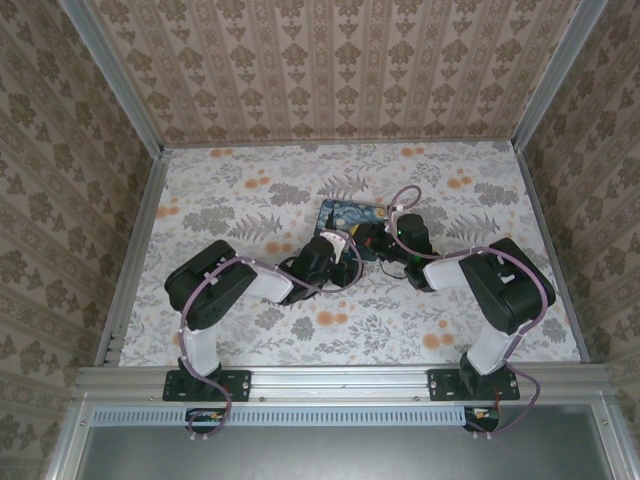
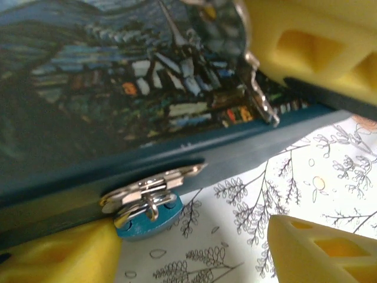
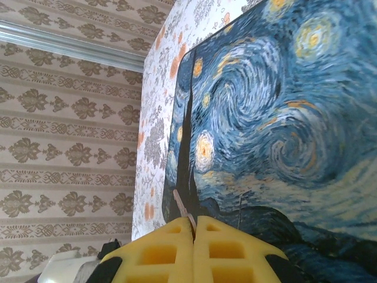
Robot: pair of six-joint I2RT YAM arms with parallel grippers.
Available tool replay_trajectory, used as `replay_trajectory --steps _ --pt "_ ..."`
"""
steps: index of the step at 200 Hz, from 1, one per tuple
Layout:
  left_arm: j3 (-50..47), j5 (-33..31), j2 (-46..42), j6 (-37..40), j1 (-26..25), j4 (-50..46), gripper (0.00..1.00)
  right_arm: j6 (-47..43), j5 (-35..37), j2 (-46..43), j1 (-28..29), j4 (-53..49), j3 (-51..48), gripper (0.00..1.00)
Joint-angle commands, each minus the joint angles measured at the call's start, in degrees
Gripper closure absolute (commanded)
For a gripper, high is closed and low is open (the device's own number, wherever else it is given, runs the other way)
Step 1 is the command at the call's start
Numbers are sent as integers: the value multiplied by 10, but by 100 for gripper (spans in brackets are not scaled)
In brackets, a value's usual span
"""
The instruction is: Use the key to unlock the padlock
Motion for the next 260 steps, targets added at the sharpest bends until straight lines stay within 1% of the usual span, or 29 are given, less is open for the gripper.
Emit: replay_trajectory --steps 1,56,124,191,229,260 --pt "18 55 23 -32 15 40 32 3 -8 27 -2 -49 -7 100" --pt "-12 121 40 -122 60 144 32 5 -5 36 -2 -46 -5 100" --pt "-12 156 52 -130 57 162 35 11 -4 48 -2 -36 -2 100" --pt "-44 146 14 -130 40 178 36 7 -5 44 -13 -41 -2 100" --pt "-43 127 36 -142 43 190 36 5 -6 43 -16 -42 -3 100" --pt "-46 116 65 -173 57 236 34 6 -5 45 -18 -38 -9 100"
